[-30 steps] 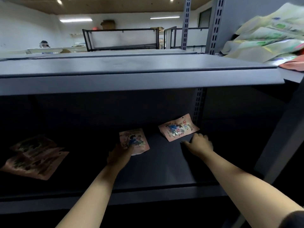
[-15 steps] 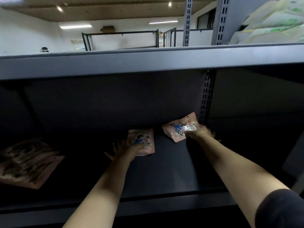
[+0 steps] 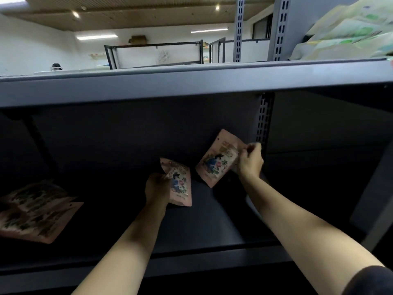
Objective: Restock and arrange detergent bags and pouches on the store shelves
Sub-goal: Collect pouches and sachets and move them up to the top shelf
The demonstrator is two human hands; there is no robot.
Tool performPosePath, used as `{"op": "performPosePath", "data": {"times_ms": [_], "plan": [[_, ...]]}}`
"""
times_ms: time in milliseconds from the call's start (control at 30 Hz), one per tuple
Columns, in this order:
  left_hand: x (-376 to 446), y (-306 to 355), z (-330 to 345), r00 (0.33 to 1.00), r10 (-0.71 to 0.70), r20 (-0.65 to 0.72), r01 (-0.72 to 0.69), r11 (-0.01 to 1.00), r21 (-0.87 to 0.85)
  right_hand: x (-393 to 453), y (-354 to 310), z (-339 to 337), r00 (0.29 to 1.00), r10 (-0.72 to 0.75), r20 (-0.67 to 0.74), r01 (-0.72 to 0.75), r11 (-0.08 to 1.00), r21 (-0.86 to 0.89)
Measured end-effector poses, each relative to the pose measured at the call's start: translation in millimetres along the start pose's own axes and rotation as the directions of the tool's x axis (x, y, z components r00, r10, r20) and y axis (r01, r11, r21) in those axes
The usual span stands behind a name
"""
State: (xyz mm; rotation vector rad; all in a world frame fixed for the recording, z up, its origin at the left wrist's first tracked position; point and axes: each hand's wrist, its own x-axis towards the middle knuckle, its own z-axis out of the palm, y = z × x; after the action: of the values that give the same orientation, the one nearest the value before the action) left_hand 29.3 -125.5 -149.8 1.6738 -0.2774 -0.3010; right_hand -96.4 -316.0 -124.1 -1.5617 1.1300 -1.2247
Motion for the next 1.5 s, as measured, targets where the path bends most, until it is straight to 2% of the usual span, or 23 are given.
{"op": "performPosePath", "data": {"times_ms": [100,200,300,367,433,533,633,800,967,1067,1133,1233,1367,1500], "plan": [[-11,5,-1,0.986,0.139,-0.089,-0.150,0.980,-0.128,-17,-24,-6,0.967,-0.254,-0.020,0.254,0.966,0.053],[-24,3,-3,0.954,0.286,-0.089,-0.294,0.951,-0.094,-34,-23,-14,0.918,-0.395,0.008,0.394,0.917,0.063],[-34,-4,-7,0.965,0.260,0.031,-0.261,0.965,0.015,-45,-4,-19,0.932,-0.315,0.180,0.296,0.947,0.128],[-38,-1,-11,0.981,0.174,0.089,-0.178,0.983,0.034,-47,7,-21,0.920,-0.179,0.350,0.174,0.984,0.044],[-42,8,-15,0.985,0.131,0.113,-0.135,0.990,0.029,-45,11,-22,0.904,-0.073,0.420,0.119,0.989,-0.083],[-49,21,-21,0.986,0.084,0.147,-0.079,0.996,-0.037,-45,4,-27,0.929,-0.004,0.369,0.070,0.984,-0.166],[-62,28,-25,0.994,0.038,0.105,-0.031,0.997,-0.065,-56,-7,-38,0.947,0.004,0.321,0.027,0.996,-0.091],[-88,39,-29,0.990,0.127,0.055,-0.117,0.980,-0.158,-76,-29,-66,0.957,-0.025,0.287,0.026,1.000,0.000],[-129,45,-36,0.964,0.265,-0.038,-0.265,0.964,-0.006,-106,-37,-107,0.956,-0.101,0.275,0.087,0.994,0.062],[-163,49,-42,0.918,0.389,-0.073,-0.372,0.912,0.173,-126,-43,-133,0.962,-0.107,0.250,0.091,0.993,0.076],[-187,50,-43,0.882,0.465,-0.078,-0.436,0.867,0.241,-142,-50,-154,0.956,-0.165,0.242,0.154,0.986,0.064],[-223,56,-46,0.820,0.567,-0.084,-0.537,0.811,0.230,-164,-61,-187,0.944,-0.253,0.209,0.233,0.966,0.115],[-264,77,-39,0.721,0.690,-0.068,-0.672,0.719,0.176,-179,-79,-233,0.942,-0.307,0.137,0.271,0.934,0.233],[-296,105,-23,0.689,0.723,-0.049,-0.721,0.691,0.056,-174,-108,-277,0.937,-0.349,0.028,0.321,0.888,0.329]]}}
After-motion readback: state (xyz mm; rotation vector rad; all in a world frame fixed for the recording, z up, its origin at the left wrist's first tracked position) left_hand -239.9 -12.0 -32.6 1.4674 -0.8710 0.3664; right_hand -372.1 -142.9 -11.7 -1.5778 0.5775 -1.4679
